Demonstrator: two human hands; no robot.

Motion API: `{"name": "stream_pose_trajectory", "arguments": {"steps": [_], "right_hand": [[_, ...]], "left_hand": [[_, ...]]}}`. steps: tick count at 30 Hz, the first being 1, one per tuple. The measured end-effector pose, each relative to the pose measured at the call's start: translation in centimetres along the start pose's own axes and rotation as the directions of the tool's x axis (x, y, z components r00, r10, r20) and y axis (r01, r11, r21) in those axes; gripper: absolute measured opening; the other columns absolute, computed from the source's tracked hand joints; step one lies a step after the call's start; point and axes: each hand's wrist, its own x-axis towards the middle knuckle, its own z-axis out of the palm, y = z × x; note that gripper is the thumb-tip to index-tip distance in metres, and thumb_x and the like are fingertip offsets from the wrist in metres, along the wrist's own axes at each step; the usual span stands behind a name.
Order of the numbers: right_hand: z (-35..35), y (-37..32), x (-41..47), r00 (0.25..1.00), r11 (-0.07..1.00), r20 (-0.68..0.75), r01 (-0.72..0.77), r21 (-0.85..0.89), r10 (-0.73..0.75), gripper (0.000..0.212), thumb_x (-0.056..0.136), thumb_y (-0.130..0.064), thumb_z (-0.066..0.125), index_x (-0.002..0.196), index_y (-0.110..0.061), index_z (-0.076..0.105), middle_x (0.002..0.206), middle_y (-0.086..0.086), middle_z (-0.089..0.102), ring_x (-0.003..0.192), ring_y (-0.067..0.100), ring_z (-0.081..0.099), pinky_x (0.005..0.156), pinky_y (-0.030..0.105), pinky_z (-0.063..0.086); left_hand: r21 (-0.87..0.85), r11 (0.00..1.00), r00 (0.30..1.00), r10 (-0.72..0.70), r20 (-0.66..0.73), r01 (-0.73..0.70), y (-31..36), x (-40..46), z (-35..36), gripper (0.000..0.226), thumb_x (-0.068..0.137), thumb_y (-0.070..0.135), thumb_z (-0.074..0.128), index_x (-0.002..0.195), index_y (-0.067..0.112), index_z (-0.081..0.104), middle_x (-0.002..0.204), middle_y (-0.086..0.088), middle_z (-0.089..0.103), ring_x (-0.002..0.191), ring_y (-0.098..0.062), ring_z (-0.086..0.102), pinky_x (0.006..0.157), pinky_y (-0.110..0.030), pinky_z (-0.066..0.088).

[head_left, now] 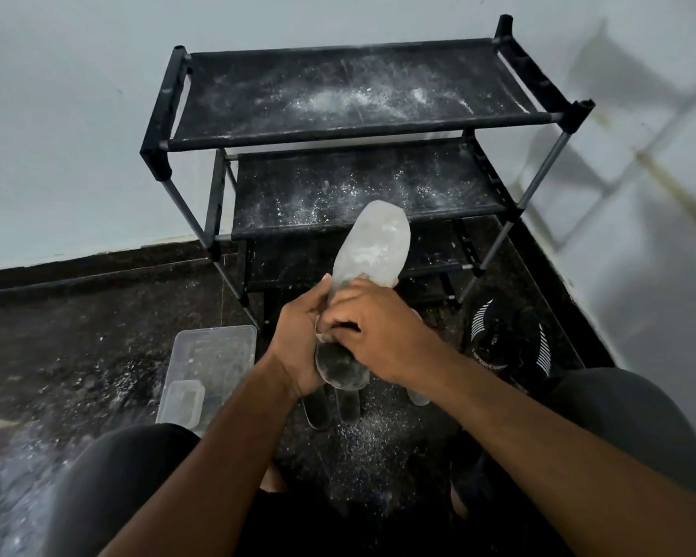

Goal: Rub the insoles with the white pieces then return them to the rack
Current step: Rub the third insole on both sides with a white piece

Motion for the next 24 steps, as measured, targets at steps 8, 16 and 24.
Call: {"name": "stream_pose_trajectory", "arguments": {"steps": [8,16,24], "right_hand": [[0.6,-0.6,-0.1,0.997,0.996,0.021,0.071,-0.058,-0.070,0.010,0.089,-0.014,0.066,0.090,-0.020,0.074,0.093,-0.010,0.061,0.096,0.009,0.046,0.087,0.035,0.042],[-0.1,-0.4,-0.1,1.000,1.000,-0.005,0.016,-0.023,-0.016,0.009,0.091,-0.018,0.065,0.094,-0.019,0.074,0.097,-0.010,0.062,0.098,0.004,0.045,0.090,0.025,0.038],[-0.2,0.1,0.0,0.988,0.990,-0.154,-0.032,-0.136,0.010,0.011,0.093,-0.018,0.062,0.096,-0.017,0.072,0.095,-0.008,0.060,0.096,0.006,0.044,0.087,0.028,0.041]], "left_hand": [[-0.039,0.999,1.000,0.014,-0.018,-0.014,0.1,-0.2,-0.2,0.042,0.101,0.040,0.049,0.105,0.003,0.069,0.087,-0.012,0.069,0.083,-0.024,0.069,0.079,-0.036,0.058],[-0.062,0.997,0.999,0.042,-0.015,-0.043,0.1,-0.1,-0.1,0.036,0.094,0.033,0.052,0.101,0.004,0.071,0.091,-0.011,0.068,0.086,-0.024,0.067,0.085,-0.038,0.055],[-0.047,0.999,0.999,0.009,0.052,-0.007,-0.1,-0.2,-0.2,0.074,0.097,0.064,0.045,0.135,0.002,0.062,0.122,-0.022,0.065,0.113,-0.035,0.063,0.109,-0.050,0.042]]}}
